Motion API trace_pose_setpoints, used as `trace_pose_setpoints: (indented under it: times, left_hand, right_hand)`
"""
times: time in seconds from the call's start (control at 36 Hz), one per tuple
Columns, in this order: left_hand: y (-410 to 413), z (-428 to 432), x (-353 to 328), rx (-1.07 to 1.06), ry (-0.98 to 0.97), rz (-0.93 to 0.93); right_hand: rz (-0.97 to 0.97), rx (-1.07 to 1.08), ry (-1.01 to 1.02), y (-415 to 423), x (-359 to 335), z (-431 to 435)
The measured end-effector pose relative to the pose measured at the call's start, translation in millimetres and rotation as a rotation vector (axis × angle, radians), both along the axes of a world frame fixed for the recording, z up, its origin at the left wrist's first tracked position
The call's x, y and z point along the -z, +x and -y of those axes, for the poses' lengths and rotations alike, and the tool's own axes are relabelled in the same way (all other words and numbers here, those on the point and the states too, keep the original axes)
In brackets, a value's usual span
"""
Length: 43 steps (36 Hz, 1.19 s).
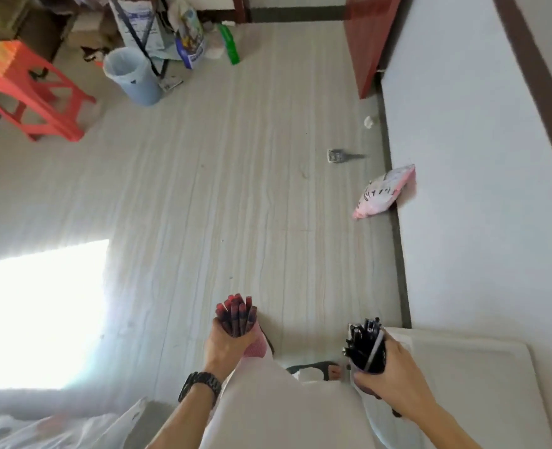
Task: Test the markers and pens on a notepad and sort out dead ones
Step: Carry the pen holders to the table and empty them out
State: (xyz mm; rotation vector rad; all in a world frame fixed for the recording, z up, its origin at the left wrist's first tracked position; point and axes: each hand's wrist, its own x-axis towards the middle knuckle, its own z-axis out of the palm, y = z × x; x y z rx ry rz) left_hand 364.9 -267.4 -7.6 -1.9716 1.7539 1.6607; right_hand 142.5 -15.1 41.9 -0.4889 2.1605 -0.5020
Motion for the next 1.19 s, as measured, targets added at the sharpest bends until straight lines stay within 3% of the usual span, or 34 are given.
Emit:
trace_pose_setpoints:
  times: [0.28, 0.56, 1.03, 1.19]
  left_hand:
    - [107, 85, 1, -0.295, -0.005, -0.040]
    - [160, 192, -3, -0.448, -0.065, -0.046]
    - [121, 321, 7, -0.608, 0.026, -0.089]
    - [102, 403, -14, -0.696, -0.039, -0.023]
  right_hand:
    - [0.075, -0.053, 0.048, 40, 11, 147]
    - [0.056, -0.082, -0.003, 59, 20, 295]
    - [0.011, -0.158, 0.008, -5, 42, 516]
    - [0.035, -0.319, 0.014, -30, 36, 638]
